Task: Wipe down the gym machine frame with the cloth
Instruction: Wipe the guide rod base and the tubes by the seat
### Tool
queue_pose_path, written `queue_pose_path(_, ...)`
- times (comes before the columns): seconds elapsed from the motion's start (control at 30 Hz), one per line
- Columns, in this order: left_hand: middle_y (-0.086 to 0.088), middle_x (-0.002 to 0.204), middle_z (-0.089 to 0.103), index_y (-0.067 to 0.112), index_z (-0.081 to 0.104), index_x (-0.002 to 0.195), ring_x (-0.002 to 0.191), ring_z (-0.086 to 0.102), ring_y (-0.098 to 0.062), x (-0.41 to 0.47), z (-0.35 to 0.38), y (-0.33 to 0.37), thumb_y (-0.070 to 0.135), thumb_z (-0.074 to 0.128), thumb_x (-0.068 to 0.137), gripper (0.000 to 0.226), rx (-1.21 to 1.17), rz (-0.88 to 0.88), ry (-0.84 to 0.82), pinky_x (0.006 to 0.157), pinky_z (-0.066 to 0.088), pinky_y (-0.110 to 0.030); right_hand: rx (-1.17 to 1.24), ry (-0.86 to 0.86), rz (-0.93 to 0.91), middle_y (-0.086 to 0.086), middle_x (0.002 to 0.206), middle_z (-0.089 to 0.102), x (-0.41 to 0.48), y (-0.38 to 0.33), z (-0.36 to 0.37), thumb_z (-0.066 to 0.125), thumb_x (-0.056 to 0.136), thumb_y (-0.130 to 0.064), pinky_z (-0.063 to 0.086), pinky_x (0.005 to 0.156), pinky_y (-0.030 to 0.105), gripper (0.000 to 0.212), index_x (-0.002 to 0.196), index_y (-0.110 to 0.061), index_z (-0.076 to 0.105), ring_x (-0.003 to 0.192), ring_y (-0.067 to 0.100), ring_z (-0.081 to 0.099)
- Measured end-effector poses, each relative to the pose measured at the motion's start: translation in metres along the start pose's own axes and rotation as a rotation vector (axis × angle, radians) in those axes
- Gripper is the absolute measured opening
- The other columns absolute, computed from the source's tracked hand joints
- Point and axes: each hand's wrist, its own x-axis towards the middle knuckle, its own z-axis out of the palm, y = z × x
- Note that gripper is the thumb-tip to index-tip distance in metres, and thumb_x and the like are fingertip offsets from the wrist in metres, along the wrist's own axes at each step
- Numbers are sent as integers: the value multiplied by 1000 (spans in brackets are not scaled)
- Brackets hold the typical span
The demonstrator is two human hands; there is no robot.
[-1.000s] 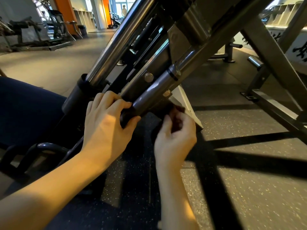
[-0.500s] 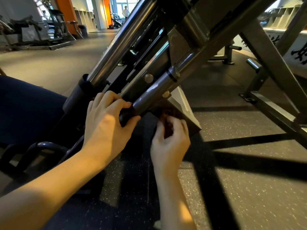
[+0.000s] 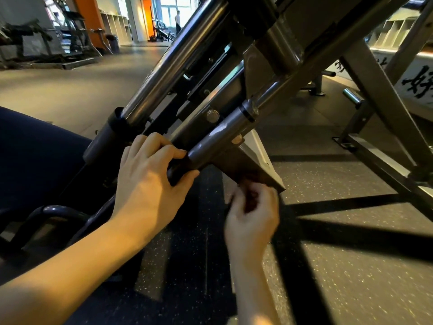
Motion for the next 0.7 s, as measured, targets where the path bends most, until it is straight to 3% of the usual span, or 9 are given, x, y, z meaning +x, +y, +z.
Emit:
queue_pose_path(0.1, -2, 107, 57, 15, 70, 106, 99, 49, -23, 1, 1, -2, 39, 76, 80, 36, -50, -11, 14, 85, 34, -30, -3, 189, 119, -9, 123, 49, 8, 8, -7, 68, 91, -22, 55, 94, 29, 19, 106, -26, 56, 108, -1, 52)
queue_pose_path(0.2, -1, 108, 57, 14, 69, 105, 100, 49, -21, 1, 4, -2, 37, 76, 79, 36, -102, -33, 18, 84, 37, -33, 9, 256, 200, -5, 127, 52, 13, -14, 2, 68, 91, -19, 55, 97, 33, 19, 107, -23, 58, 115, 4, 56)
queue_pose_path(0.33, -4, 107, 59, 11, 70, 104, 98, 51, -26, 2, 3, -2, 33, 77, 79, 34, -145, -14, 31, 82, 44, -41, 67, 197, 58, -6, 124, 55, 7, -54, 22, 65, 92, -18, 55, 97, 35, 16, 108, -19, 61, 117, 6, 59)
queue_pose_path(0.47, -5, 103, 59, 10, 70, 100, 96, 50, -25, 6, 0, -4, 31, 81, 80, 31, -171, 19, 24, 81, 39, -35, -41, -43, -83, -9, 123, 51, -2, -60, 17, 61, 91, -24, 55, 94, 33, 17, 108, -22, 60, 113, 3, 56)
queue_pose_path(0.53, -4, 103, 58, 10, 70, 100, 97, 47, -22, 7, 0, -6, 33, 79, 79, 32, -190, 19, 14, 83, 31, -28, -128, -101, -35, -10, 123, 49, -2, -51, 8, 63, 92, -22, 55, 94, 32, 18, 110, -23, 60, 109, 2, 54)
queue_pose_path(0.7, 6, 100, 49, 12, 70, 100, 96, 42, -17, 8, 5, -12, 30, 83, 77, 33, -266, 11, 53, 83, 23, -23, 4, 65, 190, -19, 110, 51, -1, -68, -18, 61, 99, -23, 53, 95, 29, 18, 110, -32, 51, 101, -4, 53)
